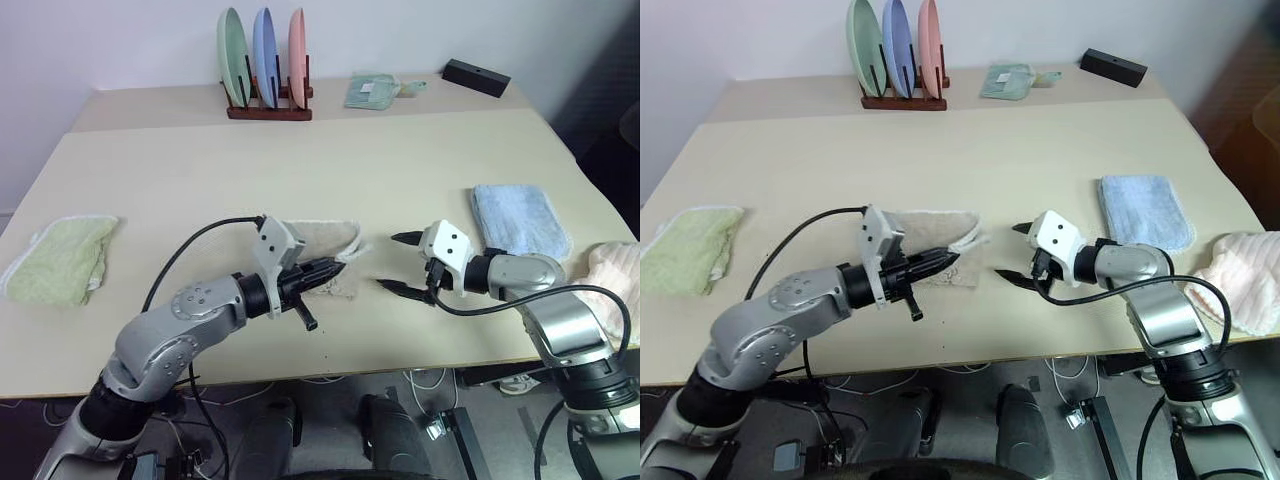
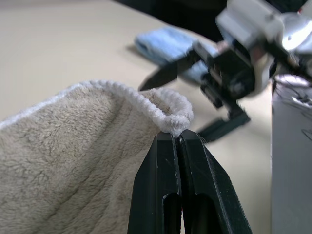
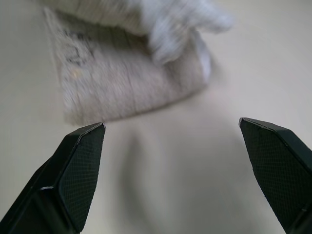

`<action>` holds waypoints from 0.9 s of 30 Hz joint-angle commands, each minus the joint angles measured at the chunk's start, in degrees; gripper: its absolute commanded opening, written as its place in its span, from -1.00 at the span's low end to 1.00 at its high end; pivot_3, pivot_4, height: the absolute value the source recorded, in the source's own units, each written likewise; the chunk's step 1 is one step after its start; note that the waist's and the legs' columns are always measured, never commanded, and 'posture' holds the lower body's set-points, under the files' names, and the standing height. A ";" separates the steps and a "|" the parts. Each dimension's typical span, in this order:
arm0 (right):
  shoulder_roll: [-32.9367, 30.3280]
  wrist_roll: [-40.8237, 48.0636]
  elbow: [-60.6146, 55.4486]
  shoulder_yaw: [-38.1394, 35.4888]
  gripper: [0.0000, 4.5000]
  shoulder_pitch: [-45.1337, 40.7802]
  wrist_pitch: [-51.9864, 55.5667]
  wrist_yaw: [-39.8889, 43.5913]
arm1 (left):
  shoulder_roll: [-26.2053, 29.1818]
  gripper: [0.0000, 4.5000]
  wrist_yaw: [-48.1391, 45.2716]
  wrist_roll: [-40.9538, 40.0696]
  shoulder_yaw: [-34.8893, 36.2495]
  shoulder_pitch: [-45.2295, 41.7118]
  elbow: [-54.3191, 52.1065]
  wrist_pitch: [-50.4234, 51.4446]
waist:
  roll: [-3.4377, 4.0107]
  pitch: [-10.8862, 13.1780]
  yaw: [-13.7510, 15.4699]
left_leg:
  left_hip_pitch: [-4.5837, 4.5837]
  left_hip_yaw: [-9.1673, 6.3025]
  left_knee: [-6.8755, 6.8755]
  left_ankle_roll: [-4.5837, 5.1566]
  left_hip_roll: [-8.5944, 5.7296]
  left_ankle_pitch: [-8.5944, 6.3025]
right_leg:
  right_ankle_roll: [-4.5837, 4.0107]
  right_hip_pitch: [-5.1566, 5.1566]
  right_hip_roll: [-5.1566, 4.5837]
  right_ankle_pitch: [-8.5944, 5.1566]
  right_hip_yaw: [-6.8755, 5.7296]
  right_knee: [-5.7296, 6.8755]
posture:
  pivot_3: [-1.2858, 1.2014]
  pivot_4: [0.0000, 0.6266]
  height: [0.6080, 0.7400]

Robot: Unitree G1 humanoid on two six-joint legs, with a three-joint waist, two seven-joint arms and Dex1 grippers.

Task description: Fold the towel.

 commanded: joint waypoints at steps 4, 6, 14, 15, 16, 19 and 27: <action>-1.76 -0.42 -1.20 -3.19 1.00 1.40 -0.77 -1.09 | -3.00 -0.98 -3.46 5.03 -0.54 -0.50 1.15 -0.69 | -0.01 0.01 0.11 | -0.01 -0.01 0.02 0.00 0.01 0.00 | 0.04 0.00 0.00 0.02 0.01 0.00 | 0.03 -0.52 0.96; -1.81 -0.55 -0.96 -3.27 1.00 1.42 -0.97 -1.22 | -4.47 -0.75 -3.49 3.90 0.99 -0.06 1.04 0.29 | -0.02 0.01 0.11 | -0.01 -0.04 0.03 0.00 0.01 0.00 | 0.08 0.00 0.00 0.04 0.01 0.00 | 0.03 -0.52 0.96; -1.14 -1.03 0.59 -3.21 0.76 -1.11 -1.11 -1.64 | -3.73 0.69 -3.27 -7.82 14.87 4.85 -3.45 5.86 | -0.01 0.01 -0.10 | 0.00 -0.21 0.03 0.00 0.03 0.00 | 0.10 -0.01 0.00 0.05 0.02 0.01 | 0.03 -0.52 0.96; -0.96 -0.67 0.62 -3.42 0.60 -1.65 -0.84 -1.66 | -3.71 0.69 -2.40 -9.81 18.40 5.47 -3.31 5.68 | 0.00 0.02 -0.10 | 0.01 -0.22 0.03 0.00 0.03 0.00 | 0.10 -0.01 0.00 0.05 0.03 0.02 | 0.03 -0.52 0.96; -0.71 -0.38 0.68 -3.60 0.41 -2.25 -0.72 -1.78 | -4.14 0.69 -0.75 -11.62 21.65 5.61 -2.68 5.46 | 0.00 0.02 -0.07 | 0.01 -0.23 0.03 0.00 0.05 0.00 | 0.09 -0.01 0.00 0.05 0.03 0.03 | 0.03 -0.52 0.96; 1.35 2.09 -0.09 -4.20 -0.31 -4.78 0.96 -2.33 | -4.57 0.03 2.91 -10.82 25.78 4.93 -1.00 4.66 | 0.00 0.02 0.07 | 0.01 -0.25 0.06 0.00 0.05 0.00 | 0.10 -0.02 0.00 0.05 0.03 0.05 | 0.03 -0.52 0.96; 12.92 7.96 -3.94 0.44 -0.98 -10.06 9.16 -6.34 | -8.34 -0.62 3.66 3.23 14.05 1.72 5.73 1.72 | -0.01 0.00 0.15 | 0.00 -0.25 0.06 -0.01 -0.01 0.01 | 0.12 0.02 0.00 0.08 0.03 0.01 | 0.03 -0.52 0.96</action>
